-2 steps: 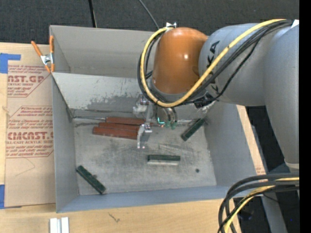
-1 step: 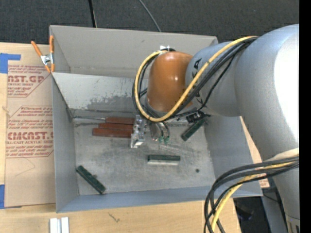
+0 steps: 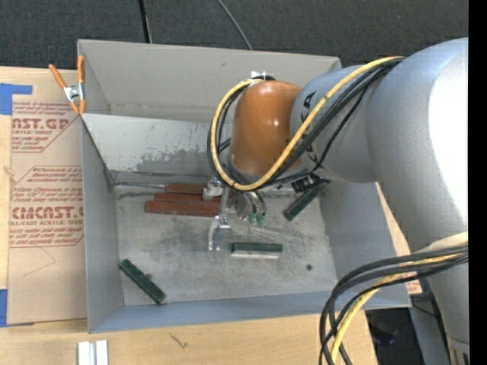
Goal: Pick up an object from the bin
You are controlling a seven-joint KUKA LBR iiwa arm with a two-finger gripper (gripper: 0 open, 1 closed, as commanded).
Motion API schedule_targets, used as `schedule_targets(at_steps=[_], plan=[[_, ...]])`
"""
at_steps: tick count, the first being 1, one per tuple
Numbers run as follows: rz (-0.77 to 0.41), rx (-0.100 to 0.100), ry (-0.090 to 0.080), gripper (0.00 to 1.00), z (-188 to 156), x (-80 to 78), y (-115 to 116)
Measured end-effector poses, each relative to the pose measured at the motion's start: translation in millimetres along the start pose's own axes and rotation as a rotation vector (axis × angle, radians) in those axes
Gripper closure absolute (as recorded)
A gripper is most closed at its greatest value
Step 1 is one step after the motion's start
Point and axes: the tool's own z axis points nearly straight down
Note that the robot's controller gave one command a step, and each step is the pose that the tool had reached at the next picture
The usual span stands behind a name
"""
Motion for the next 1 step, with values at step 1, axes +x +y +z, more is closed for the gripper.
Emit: schedule_targets(at_steps=[1], plan=[[0.000, 0.000, 0.000, 0.00, 0.0, 0.0, -0.1]])
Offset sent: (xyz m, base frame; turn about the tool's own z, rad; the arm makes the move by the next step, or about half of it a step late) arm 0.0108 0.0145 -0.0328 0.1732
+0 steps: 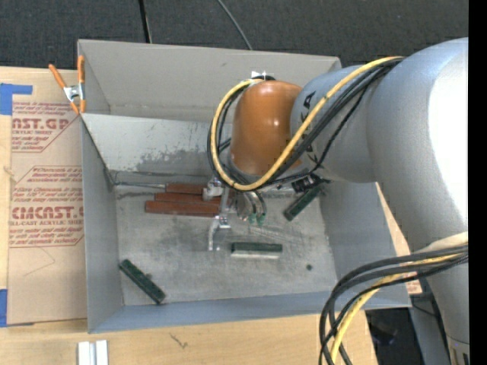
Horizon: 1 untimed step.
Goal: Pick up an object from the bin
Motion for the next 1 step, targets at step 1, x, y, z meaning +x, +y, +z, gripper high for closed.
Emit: schedule_targets(at_steps=[1], plan=[[0.015, 0.000, -0.001, 0.00, 1.7, -1.1, 0.7]])
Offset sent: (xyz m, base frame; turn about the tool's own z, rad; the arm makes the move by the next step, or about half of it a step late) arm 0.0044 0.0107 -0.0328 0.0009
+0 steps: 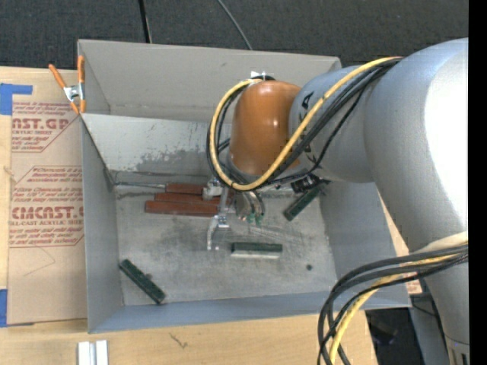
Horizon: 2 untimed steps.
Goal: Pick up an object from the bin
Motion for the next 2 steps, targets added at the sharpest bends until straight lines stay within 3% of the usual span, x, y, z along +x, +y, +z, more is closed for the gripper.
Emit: schedule_targets(at_steps=[1, 2], plan=[[-0.003, 0.001, -0.021, 0.00, 18.6, -9.3, 6.4], [0.154, 0.000, -0.024, 0.00, 21.4, -12.0, 15.8]])
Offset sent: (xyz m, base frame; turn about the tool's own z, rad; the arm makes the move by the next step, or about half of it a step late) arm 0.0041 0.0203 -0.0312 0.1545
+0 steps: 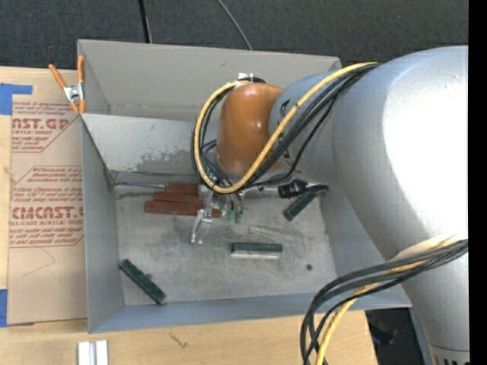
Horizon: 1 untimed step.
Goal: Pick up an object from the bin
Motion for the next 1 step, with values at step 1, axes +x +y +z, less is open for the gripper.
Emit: schedule_targets(at_steps=[1], plan=[[-0.157, -0.010, -0.011, 1.00, -4.7, 1.2, 40.2]])
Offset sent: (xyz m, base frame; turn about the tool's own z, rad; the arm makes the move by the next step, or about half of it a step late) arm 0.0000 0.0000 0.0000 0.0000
